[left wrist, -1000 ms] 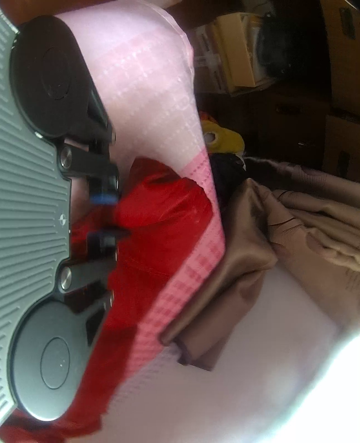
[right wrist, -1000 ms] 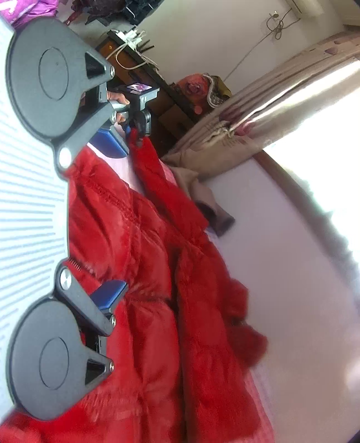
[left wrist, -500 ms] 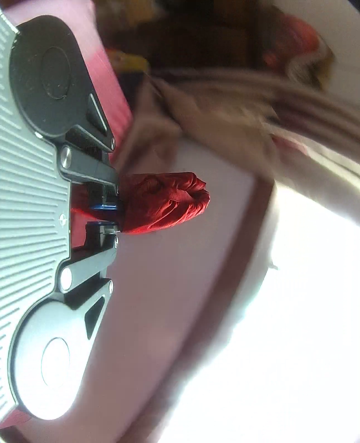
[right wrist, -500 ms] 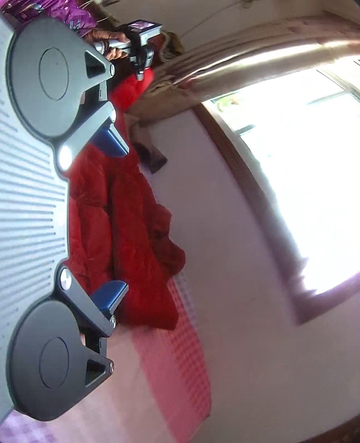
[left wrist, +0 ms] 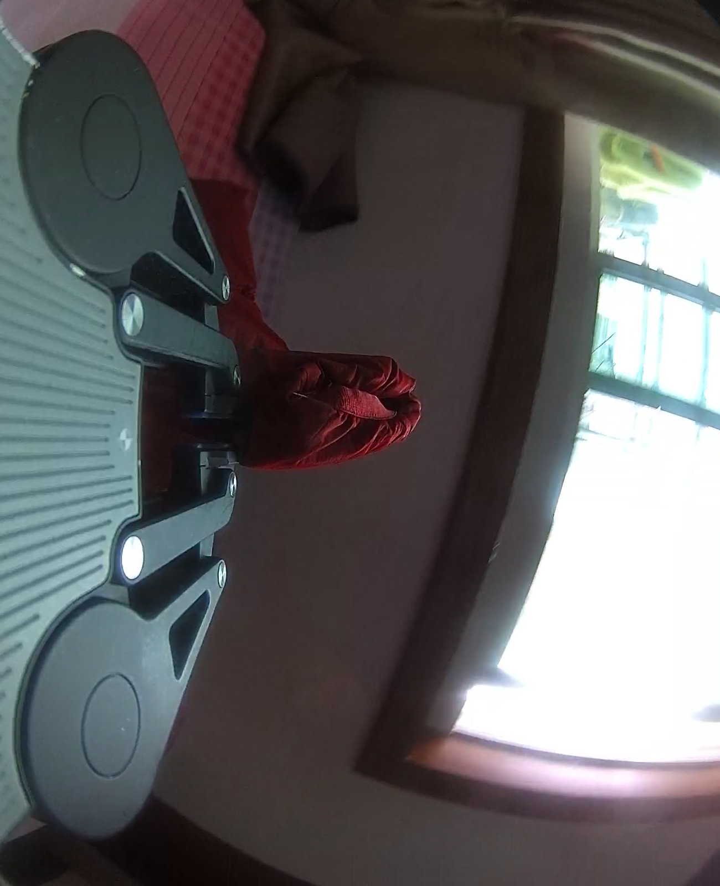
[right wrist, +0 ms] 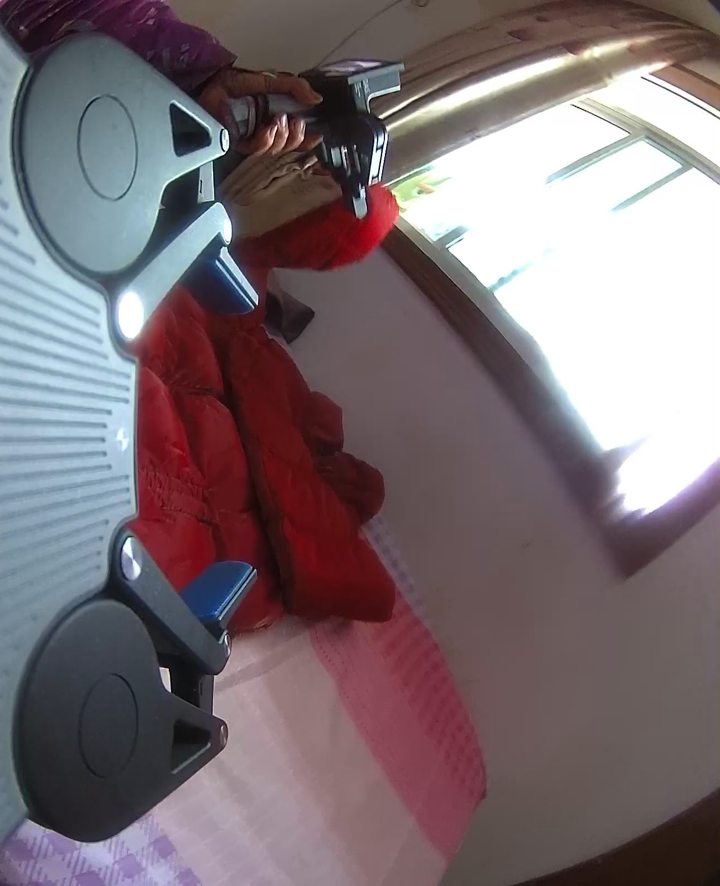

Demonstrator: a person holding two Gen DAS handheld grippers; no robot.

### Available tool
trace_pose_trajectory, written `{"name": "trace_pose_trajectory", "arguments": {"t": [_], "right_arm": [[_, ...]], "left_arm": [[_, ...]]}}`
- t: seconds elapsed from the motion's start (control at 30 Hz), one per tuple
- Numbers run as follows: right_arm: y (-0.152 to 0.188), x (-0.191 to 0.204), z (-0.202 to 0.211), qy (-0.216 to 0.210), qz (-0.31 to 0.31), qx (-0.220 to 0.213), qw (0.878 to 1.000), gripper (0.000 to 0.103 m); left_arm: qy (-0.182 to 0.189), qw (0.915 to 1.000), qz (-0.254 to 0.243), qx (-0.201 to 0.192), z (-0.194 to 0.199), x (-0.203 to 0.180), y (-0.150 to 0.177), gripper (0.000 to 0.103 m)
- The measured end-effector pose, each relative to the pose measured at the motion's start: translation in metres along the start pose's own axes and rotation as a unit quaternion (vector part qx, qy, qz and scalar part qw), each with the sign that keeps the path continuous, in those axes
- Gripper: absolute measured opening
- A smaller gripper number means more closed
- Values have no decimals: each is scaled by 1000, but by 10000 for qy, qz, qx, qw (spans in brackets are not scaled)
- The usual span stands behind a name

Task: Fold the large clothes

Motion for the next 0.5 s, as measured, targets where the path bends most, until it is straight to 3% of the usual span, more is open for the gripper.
{"name": "trace_pose_trajectory", "arguments": {"t": [0.23, 0.5], "right_arm": [[6, -17, 5, -60, -298, -71, 9995, 97], [14, -26, 0, -130, -468, 4, 9988, 97]], "left_arm": [[262, 9977, -204, 590, -44, -37, 46, 7], [280, 9918, -544, 1120, -78, -59, 98, 7]]}}
Point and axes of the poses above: each gripper's, at about its wrist camera, not at the fingertips, and z roughly against the way its jaws point, x to its left, y to its underside, the point moved 5 cm from there along -z, roughly the way its jaws point, and after that the axes turned 1 degree about x, right-handed, at the moved point
